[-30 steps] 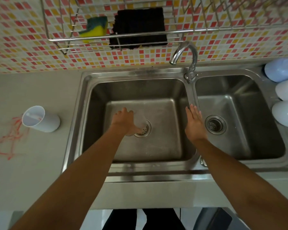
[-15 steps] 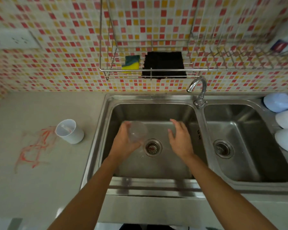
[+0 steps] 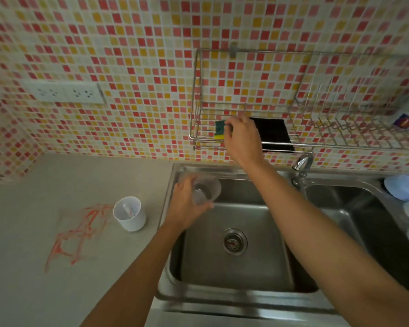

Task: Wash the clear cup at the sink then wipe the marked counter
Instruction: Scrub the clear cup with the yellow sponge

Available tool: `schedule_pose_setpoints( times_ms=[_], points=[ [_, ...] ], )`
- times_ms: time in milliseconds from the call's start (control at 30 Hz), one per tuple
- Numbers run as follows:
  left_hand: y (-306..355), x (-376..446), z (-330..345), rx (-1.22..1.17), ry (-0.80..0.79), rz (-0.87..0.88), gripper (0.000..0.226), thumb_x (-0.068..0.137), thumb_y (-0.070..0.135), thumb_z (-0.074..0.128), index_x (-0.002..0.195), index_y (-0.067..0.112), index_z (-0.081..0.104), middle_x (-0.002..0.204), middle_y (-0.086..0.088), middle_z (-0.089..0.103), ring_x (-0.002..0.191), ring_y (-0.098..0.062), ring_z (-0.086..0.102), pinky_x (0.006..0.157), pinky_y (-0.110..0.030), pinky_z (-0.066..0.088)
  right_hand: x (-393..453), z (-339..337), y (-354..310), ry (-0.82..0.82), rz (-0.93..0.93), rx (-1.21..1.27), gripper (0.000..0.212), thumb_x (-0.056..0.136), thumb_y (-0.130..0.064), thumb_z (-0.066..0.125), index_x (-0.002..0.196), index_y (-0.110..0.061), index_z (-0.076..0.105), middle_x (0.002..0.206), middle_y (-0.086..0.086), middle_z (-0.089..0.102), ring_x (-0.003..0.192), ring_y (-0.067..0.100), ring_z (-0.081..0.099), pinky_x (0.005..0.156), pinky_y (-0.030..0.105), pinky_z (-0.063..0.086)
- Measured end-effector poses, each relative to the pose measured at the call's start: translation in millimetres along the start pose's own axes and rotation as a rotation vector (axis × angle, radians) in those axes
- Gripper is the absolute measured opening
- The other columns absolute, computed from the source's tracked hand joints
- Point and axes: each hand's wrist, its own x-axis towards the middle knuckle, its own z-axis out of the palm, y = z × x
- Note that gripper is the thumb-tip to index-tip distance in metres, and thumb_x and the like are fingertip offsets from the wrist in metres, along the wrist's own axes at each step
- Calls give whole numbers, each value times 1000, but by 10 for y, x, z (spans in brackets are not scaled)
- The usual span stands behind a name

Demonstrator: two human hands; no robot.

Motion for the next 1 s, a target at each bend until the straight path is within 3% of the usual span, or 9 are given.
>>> schedule_pose_setpoints(
  times_ms=[133, 267, 400, 567, 667, 733, 800, 867, 1000],
  points=[
    [-85, 35, -100, -1, 11, -2, 82, 63, 37, 86, 130, 27, 40, 131, 6, 48, 117, -12, 44, 93, -28, 43, 415, 230, -35, -314, 207, -111, 36, 88, -47, 52, 90, -14, 64, 94, 10, 64, 91, 30, 61, 72, 39, 55],
    [-178, 33, -149, -1, -9, 0, 79, 66, 37, 84, 130, 29, 39, 134, 6, 47, 119, -11, 43, 93, -26, 43, 550, 368, -41, -469, 368, -201, 64, 72, -62, 68, 111, -12, 58, 118, 11, 57, 108, 35, 53, 77, 41, 52],
    [-274, 34, -175, 26, -21, 14, 79, 67, 35, 82, 132, 31, 38, 134, 7, 48, 120, -14, 45, 96, -35, 50, 621, 377, 2, -442, 373, -268, 43, 86, -33, 63, 119, -10, 49, 122, 16, 55, 110, 35, 49, 69, 36, 43],
    [-275, 13, -194, 10, -43, 52, 79, 68, 31, 81, 134, 30, 39, 134, 6, 45, 117, -9, 43, 94, -24, 44, 399, 89, -30, -224, 300, -13, 40, 94, -15, 51, 133, -15, 41, 106, 13, 61, 86, 31, 61, 60, 32, 44],
    [-221, 25, -181, -37, -75, 81, 76, 68, 28, 82, 132, 30, 41, 135, 7, 43, 118, -6, 44, 87, -10, 39, 113, -217, -107, -46, 160, 231, 44, 92, -5, 45, 135, -17, 41, 82, 4, 58, 58, 10, 52, 46, 15, 32],
    [-179, 36, -171, -54, -89, 82, 76, 68, 29, 83, 132, 28, 43, 135, 8, 45, 120, -6, 44, 92, -16, 43, -140, -435, -153, 1, 120, 344, 48, 90, 1, 43, 133, -20, 40, 81, -2, 55, 50, 3, 47, 43, 12, 31],
    [-133, 46, -147, -18, -107, 93, 78, 66, 33, 83, 132, 27, 42, 134, 9, 45, 121, -9, 45, 98, -31, 46, -426, -601, -138, 5, 123, 376, 49, 89, 2, 43, 130, -25, 39, 84, -2, 57, 51, 4, 49, 43, 20, 38],
    [-74, 55, -122, 32, -140, 98, 80, 66, 36, 83, 133, 27, 41, 135, 7, 43, 122, -13, 45, 100, -36, 47, -713, -651, -54, -78, 180, 379, 47, 91, -1, 44, 128, -27, 34, 81, 9, 60, 56, 19, 58, 48, 37, 47],
    [93, 65, -11, 99, -181, 155, 79, 67, 29, 83, 134, 23, 41, 136, 1, 46, 122, -17, 44, 100, -27, 39, -1140, -504, 220, -303, 352, 294, 26, 93, -13, 47, 111, -27, 34, 79, 17, 63, 64, 30, 61, 60, 53, 52]
  ],
)
